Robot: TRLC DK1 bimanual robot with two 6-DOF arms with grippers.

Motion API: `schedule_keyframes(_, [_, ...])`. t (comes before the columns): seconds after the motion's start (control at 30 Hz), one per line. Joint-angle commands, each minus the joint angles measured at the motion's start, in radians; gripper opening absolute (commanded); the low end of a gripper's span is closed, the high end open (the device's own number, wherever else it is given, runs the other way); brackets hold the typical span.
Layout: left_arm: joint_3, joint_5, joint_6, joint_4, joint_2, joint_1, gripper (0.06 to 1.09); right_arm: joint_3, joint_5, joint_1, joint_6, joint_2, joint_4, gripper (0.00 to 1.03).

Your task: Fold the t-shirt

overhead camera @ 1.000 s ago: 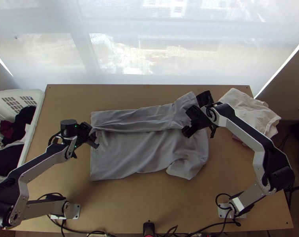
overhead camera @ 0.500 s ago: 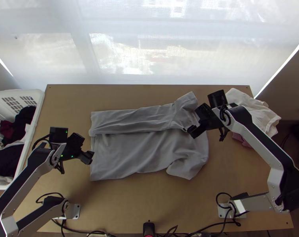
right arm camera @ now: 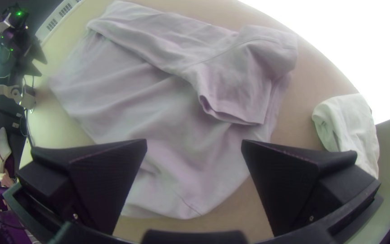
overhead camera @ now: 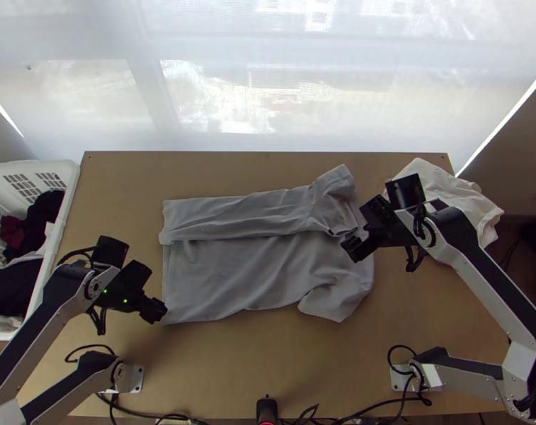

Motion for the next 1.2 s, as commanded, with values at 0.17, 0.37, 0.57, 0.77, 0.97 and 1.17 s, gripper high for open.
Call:
schedule_keyframes(0.17, [0.011,0.022,-0.082,-0.080,0.129,-0.081,0.81,-0.011,0.002,0.038,0.005,-0.068,-0.046,0.97])
schedule_keyframes(0.37, [-0.004,0.019,-0.119,0.029,0.182,-0.079,0.81,-0.004,0.002,0.061,0.004,-0.077,-0.074,0.97])
schedule_keyframes(0.57, [-0.045,0.019,-0.154,0.132,0.227,-0.081,0.71,-0.011,0.002,0.067,0.001,-0.091,-0.094,0.97])
schedule_keyframes(0.77, [-0.098,0.021,-0.169,0.173,0.270,-0.108,0.48,-0.010,0.004,0.106,-0.015,-0.091,-0.147,0.97])
schedule_keyframes(0.97, [-0.102,0.019,-0.148,0.187,0.287,-0.107,0.18,-0.090,0.005,0.268,-0.016,-0.125,-0.209,0.97])
schedule_keyframes(1.17, [-0.101,0.016,-0.159,0.205,0.264,-0.104,0.09,-0.182,0.036,0.416,-0.048,-0.146,-0.235,0.97])
